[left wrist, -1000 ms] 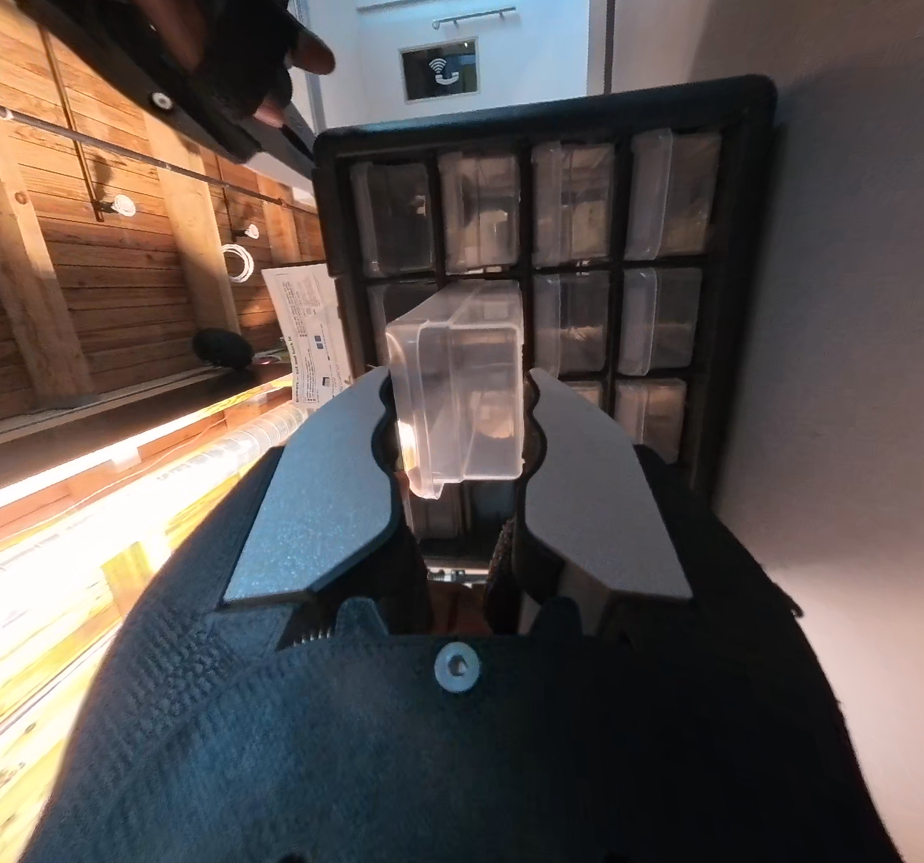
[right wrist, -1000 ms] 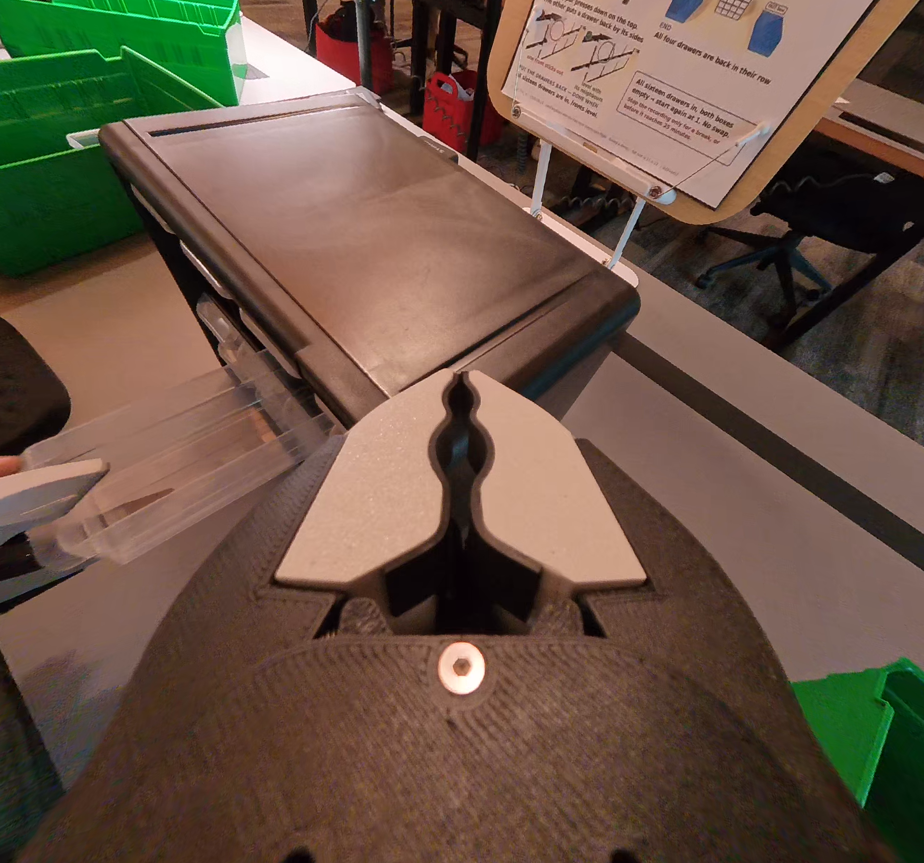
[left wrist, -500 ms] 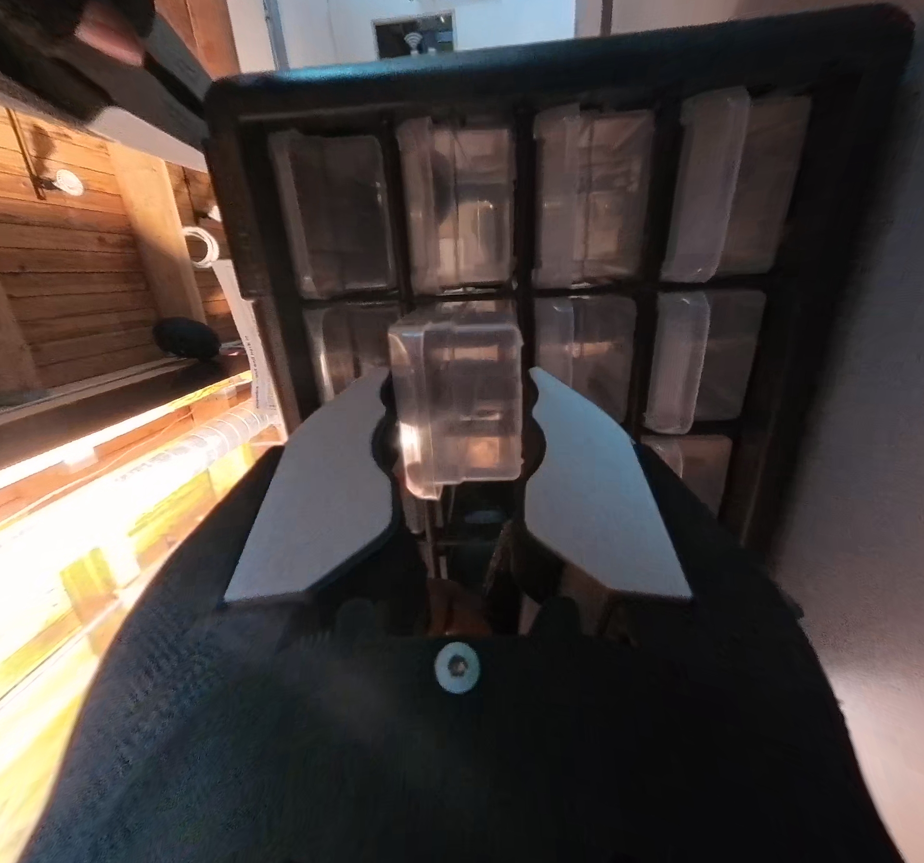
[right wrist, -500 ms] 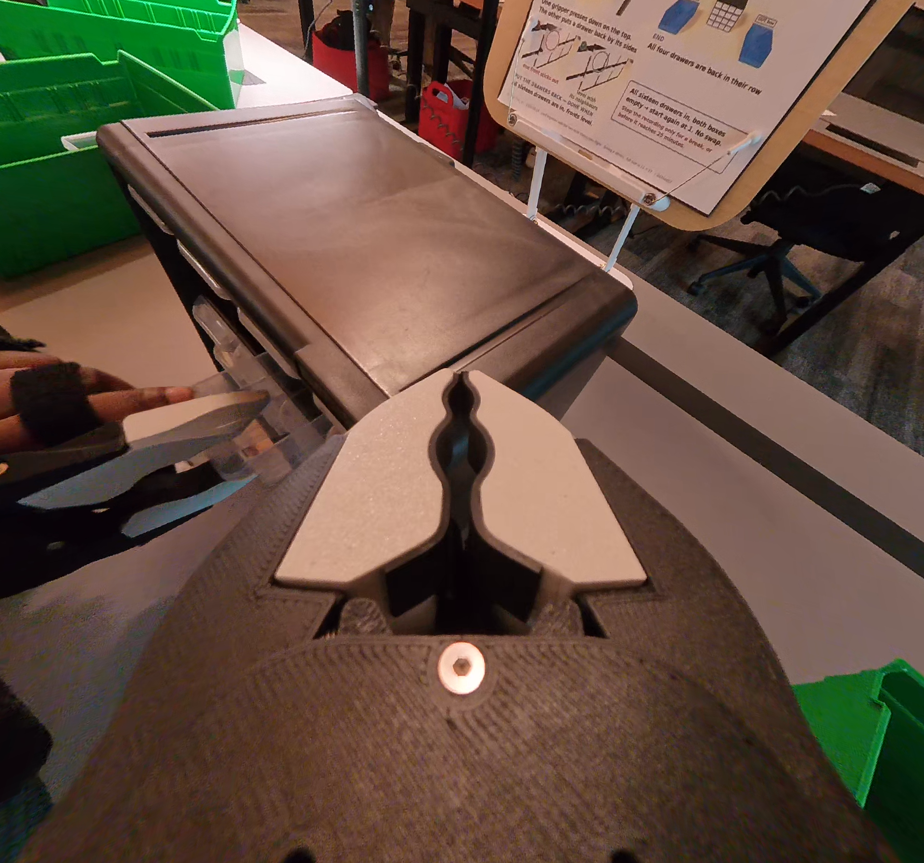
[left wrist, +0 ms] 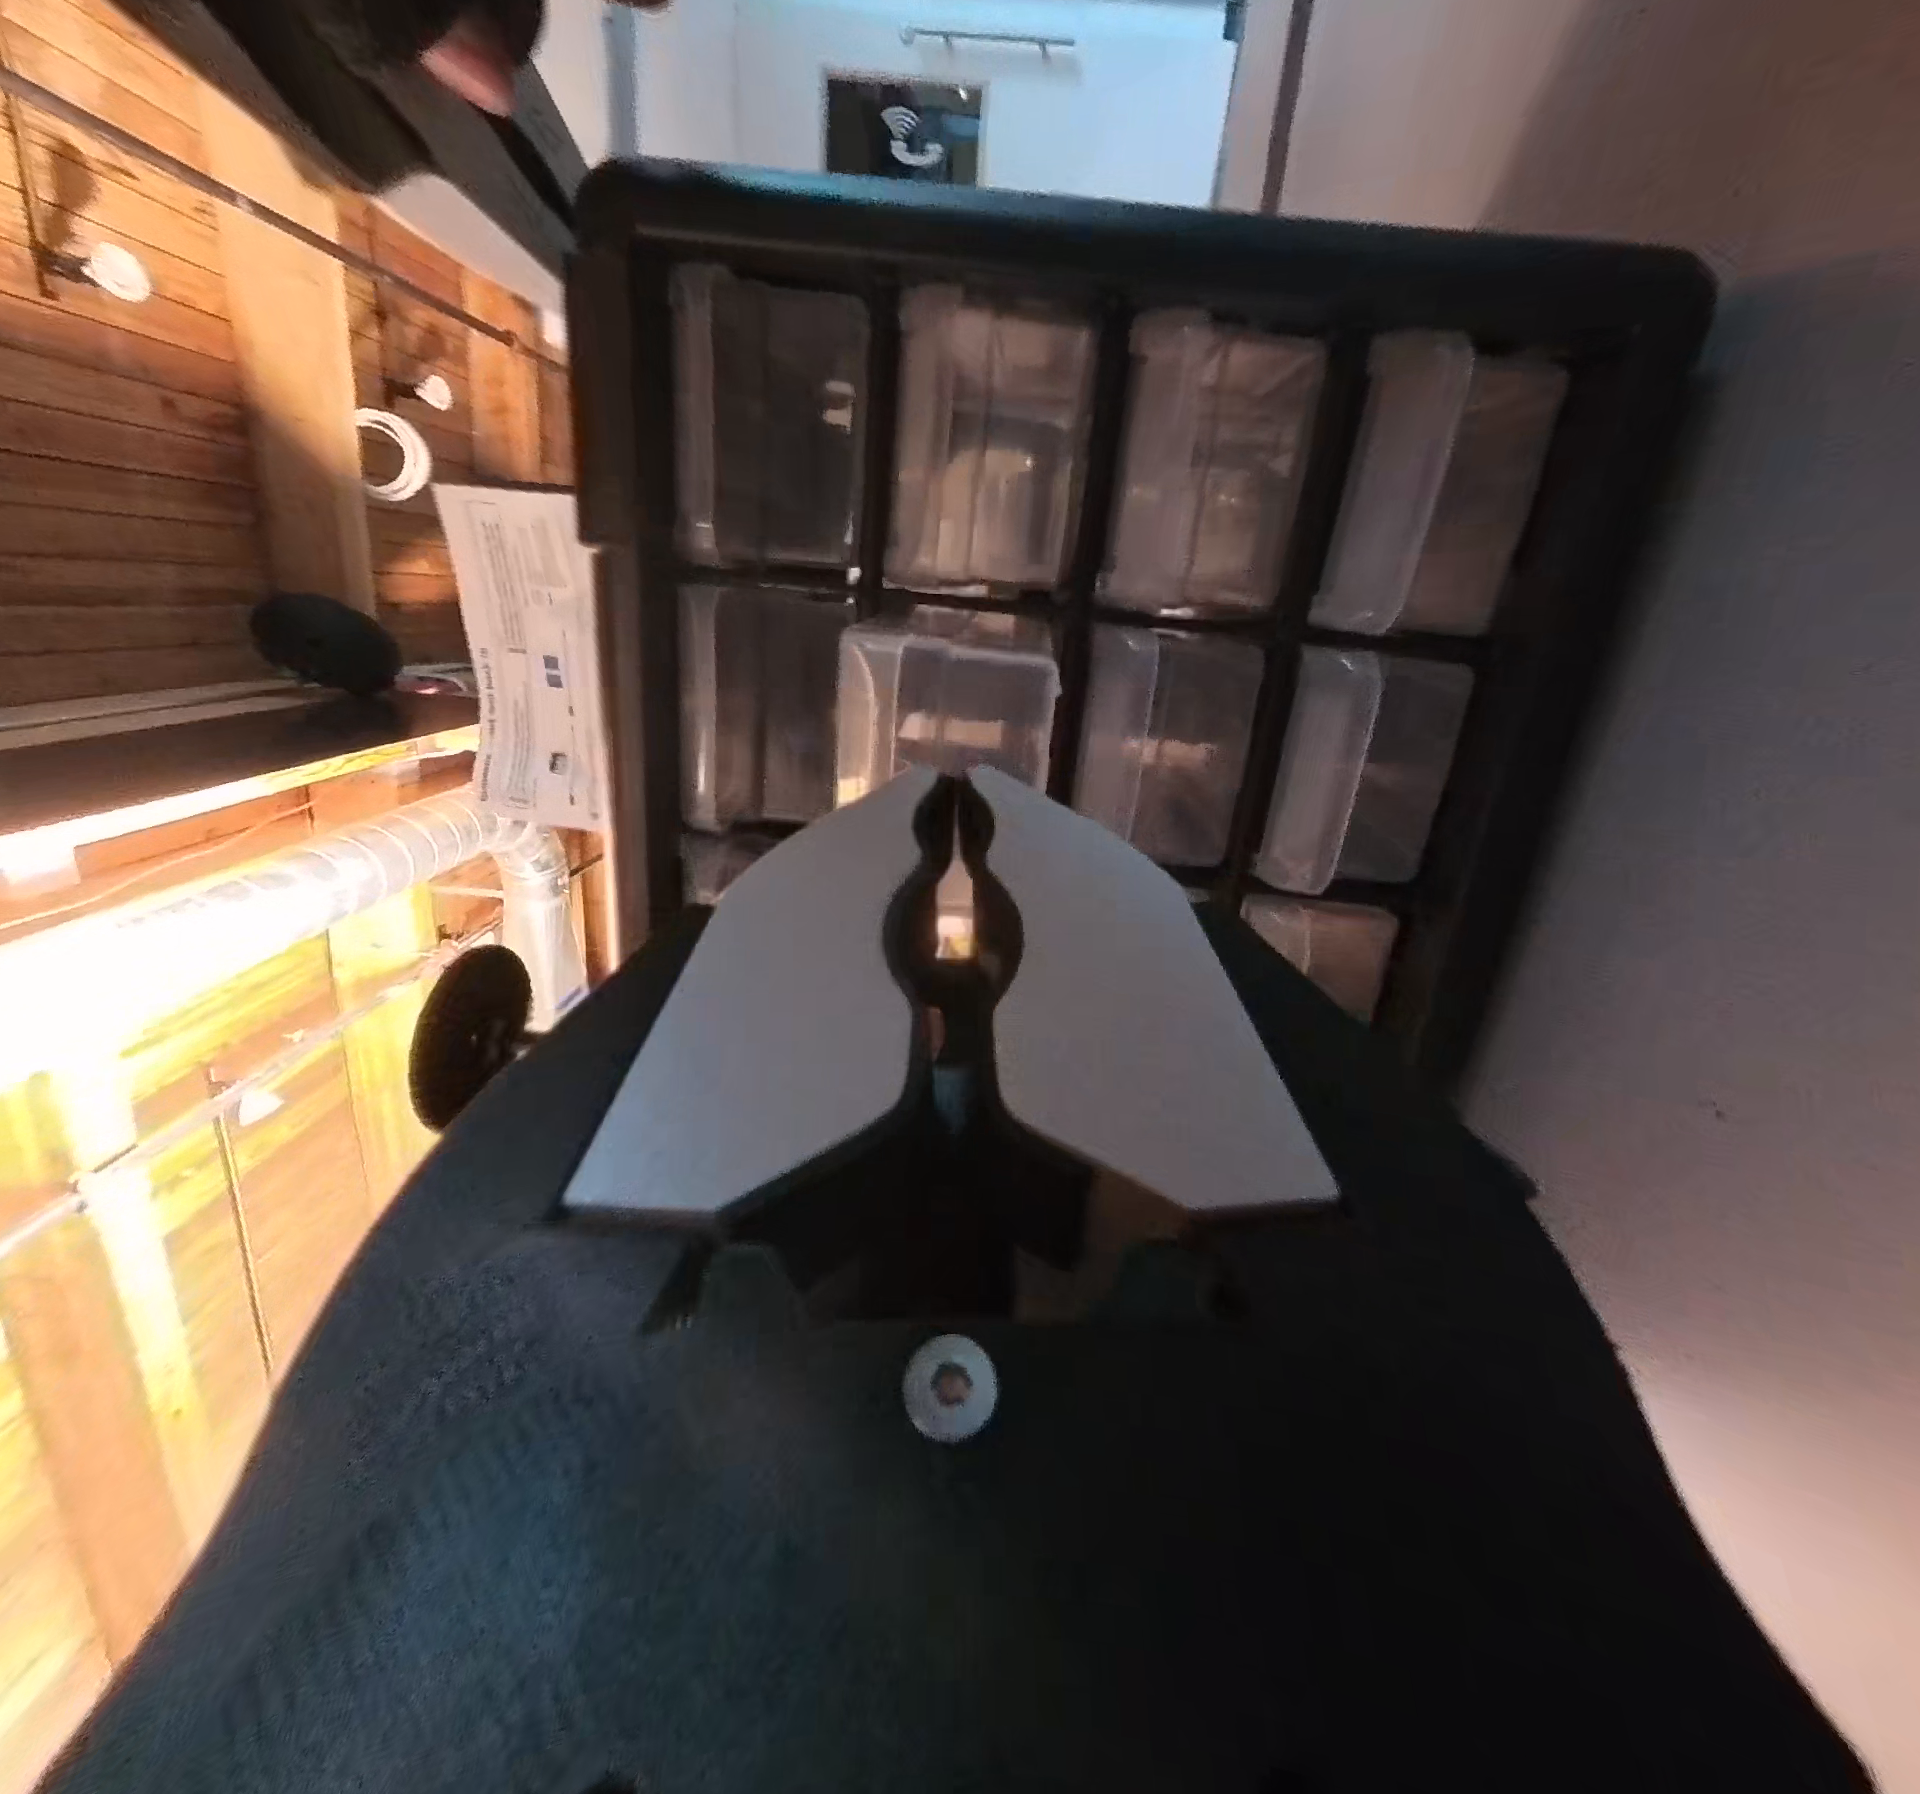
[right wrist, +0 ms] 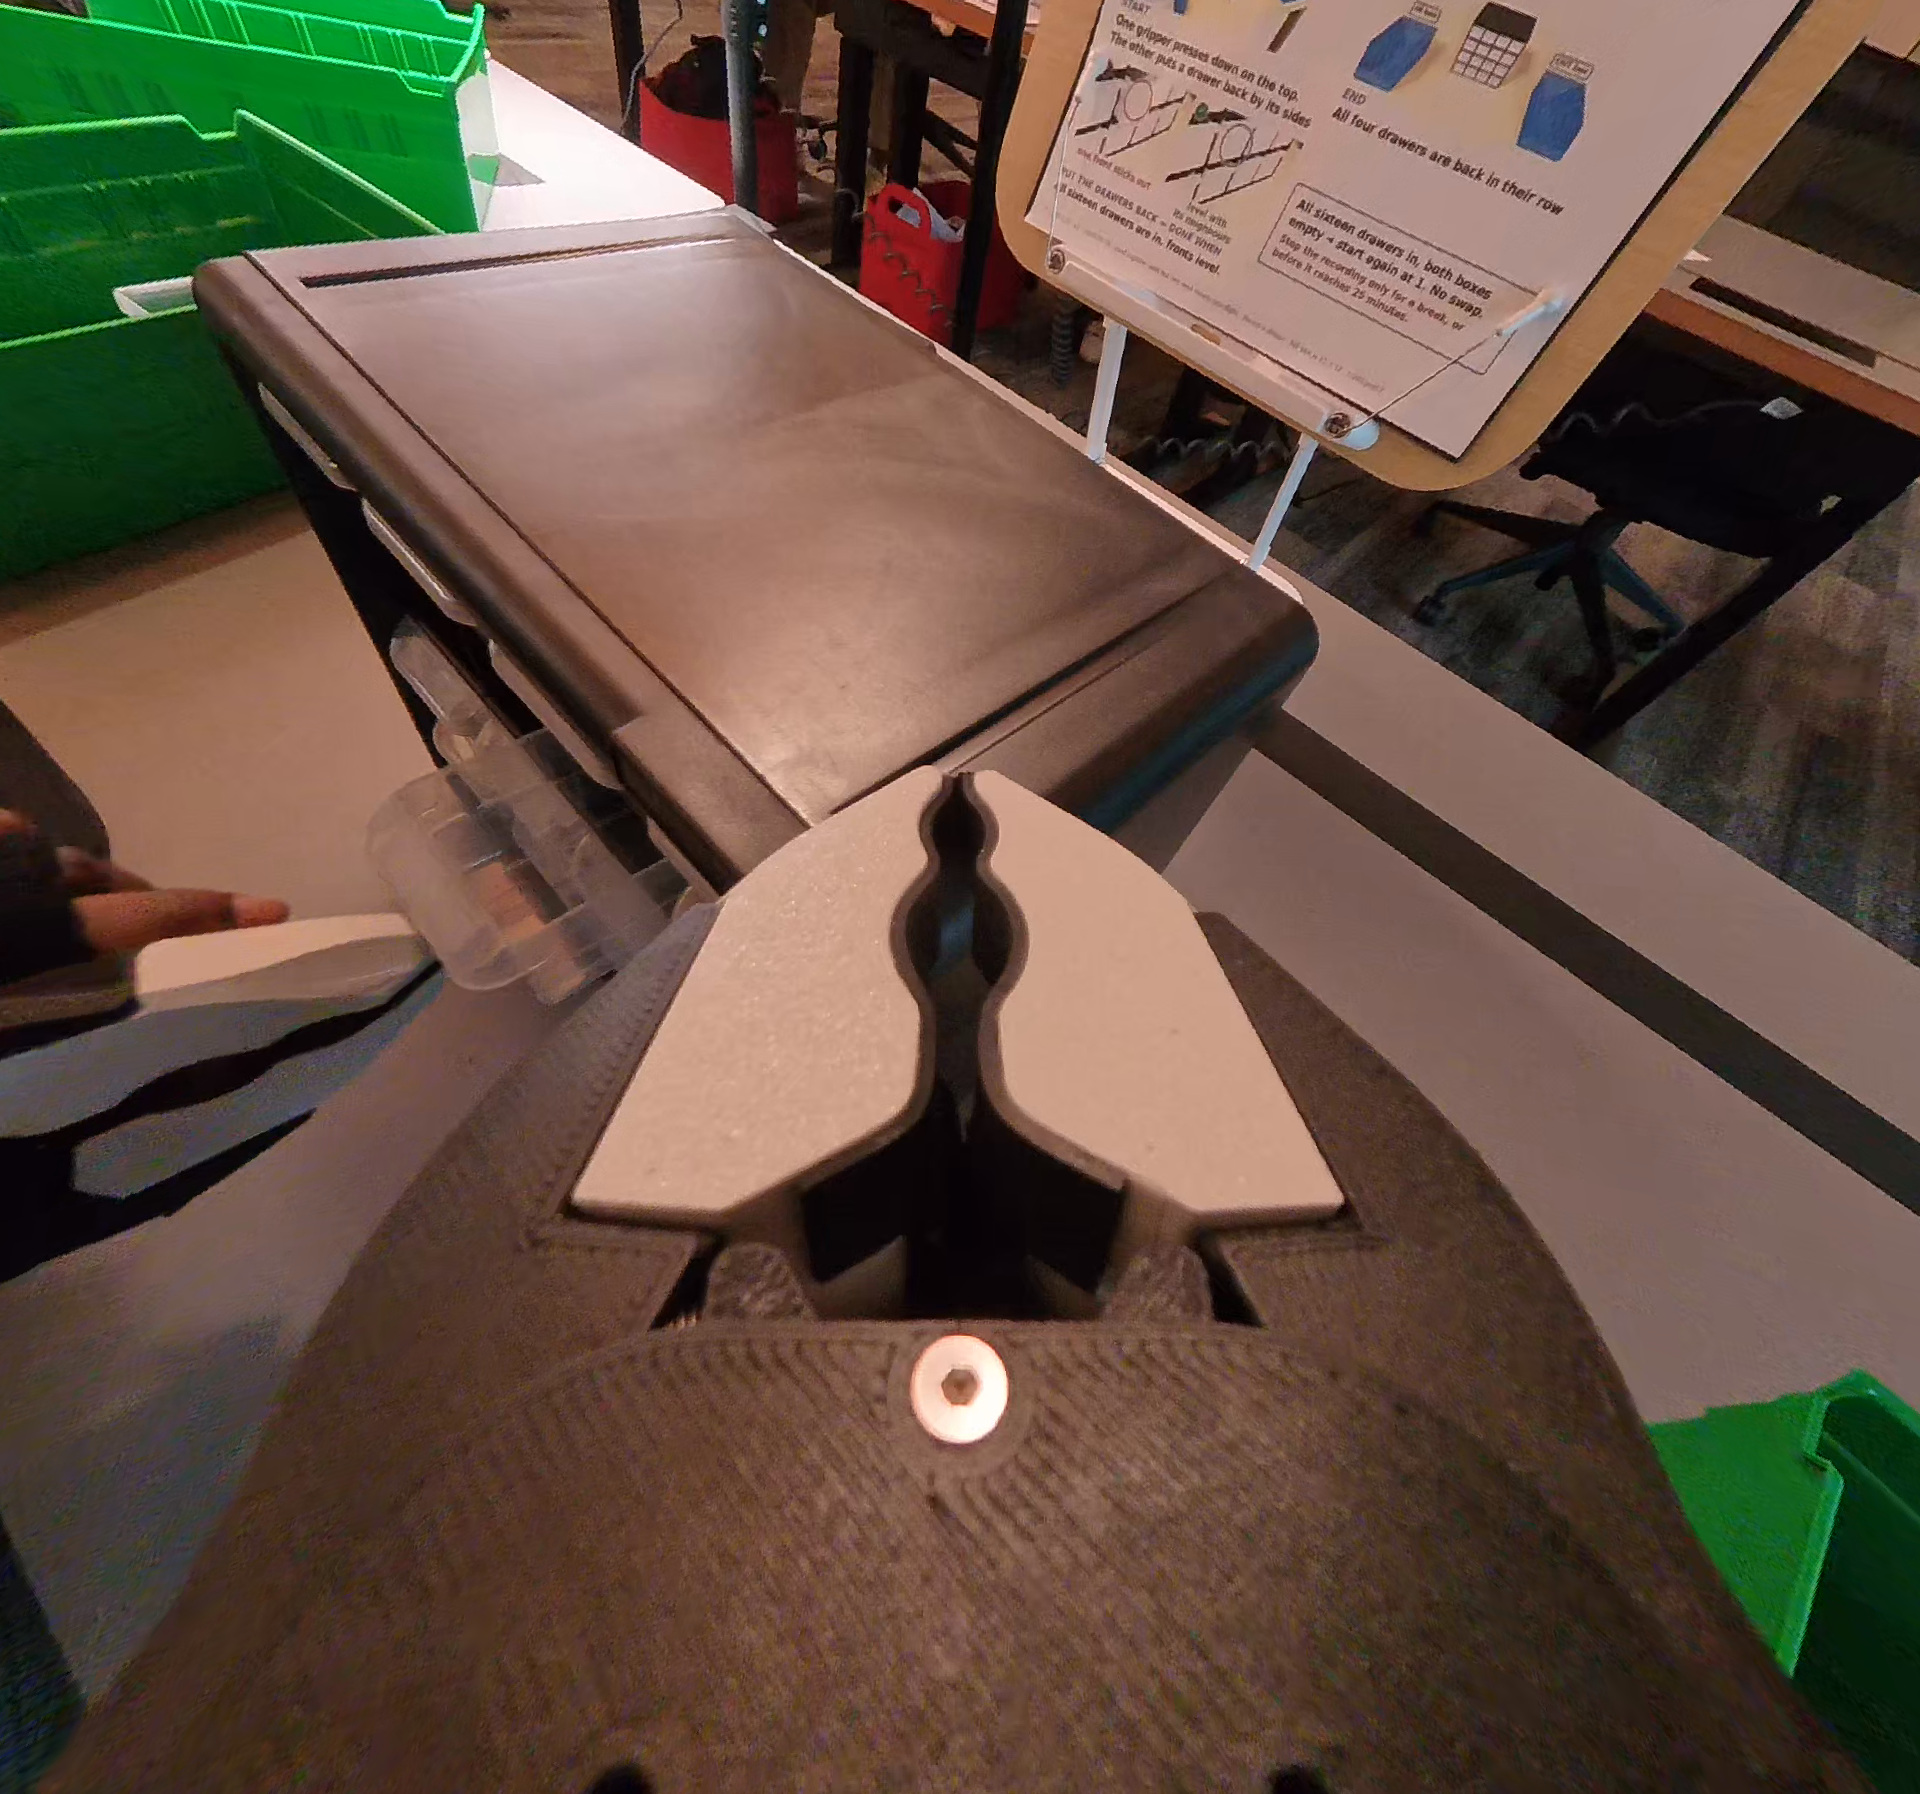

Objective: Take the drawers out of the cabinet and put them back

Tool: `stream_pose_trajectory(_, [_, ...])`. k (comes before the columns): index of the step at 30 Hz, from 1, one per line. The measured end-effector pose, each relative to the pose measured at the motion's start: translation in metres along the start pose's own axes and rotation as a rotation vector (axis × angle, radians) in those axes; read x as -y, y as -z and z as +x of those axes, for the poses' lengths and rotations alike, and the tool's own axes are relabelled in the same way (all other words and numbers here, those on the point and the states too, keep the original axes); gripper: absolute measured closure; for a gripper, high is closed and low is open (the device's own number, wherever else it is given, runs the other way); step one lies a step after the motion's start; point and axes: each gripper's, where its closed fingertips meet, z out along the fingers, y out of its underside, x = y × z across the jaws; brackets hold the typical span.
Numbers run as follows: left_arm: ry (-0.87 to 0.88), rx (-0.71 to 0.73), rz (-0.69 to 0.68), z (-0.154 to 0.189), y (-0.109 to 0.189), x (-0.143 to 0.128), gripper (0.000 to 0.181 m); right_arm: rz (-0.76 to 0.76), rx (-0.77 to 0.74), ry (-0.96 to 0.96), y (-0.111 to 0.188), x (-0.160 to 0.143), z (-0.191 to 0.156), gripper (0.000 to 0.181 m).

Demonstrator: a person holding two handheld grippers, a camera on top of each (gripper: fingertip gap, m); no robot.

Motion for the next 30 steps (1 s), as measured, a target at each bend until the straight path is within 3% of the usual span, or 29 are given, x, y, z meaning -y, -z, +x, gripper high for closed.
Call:
stream_pose_trajectory(1, [-0.004, -0.009, -0.012, 0.001, -0.005, -0.002, 0.180, 0.001, 0.002, -0.001, 0.000, 0.000, 0.000, 0.181])
stream_pose_trajectory(12, [-0.045, -0.070, -0.047, 0.009, -0.043, -0.009, 0.181, -0.001, 0.000, 0.008, 0.000, 0.000, 0.000, 0.181])
stream_pose_trajectory(19, [0.006, -0.069, -0.051, 0.011, -0.034, -0.010, 0.179, -0.004, -0.009, 0.023, 0.000, 0.000, 0.000, 0.181])
stream_pose_trajectory(24, [0.381, -0.170, 0.002, 0.007, 0.013, -0.019, 0.169, 0.015, -0.019, 0.019, 0.000, 0.000, 0.000, 0.181])
stream_pose_trajectory(28, [0.775, -0.266, 0.061, -0.003, 0.064, -0.046, 0.161, 0.019, -0.089, 0.023, 0.003, -0.001, 0.002, 0.181])
stream_pose_trajectory(30, [0.944, -0.300, 0.060, -0.005, 0.089, -0.075, 0.157, 0.036, -0.151, 0.032, 0.015, -0.001, -0.003, 0.163])
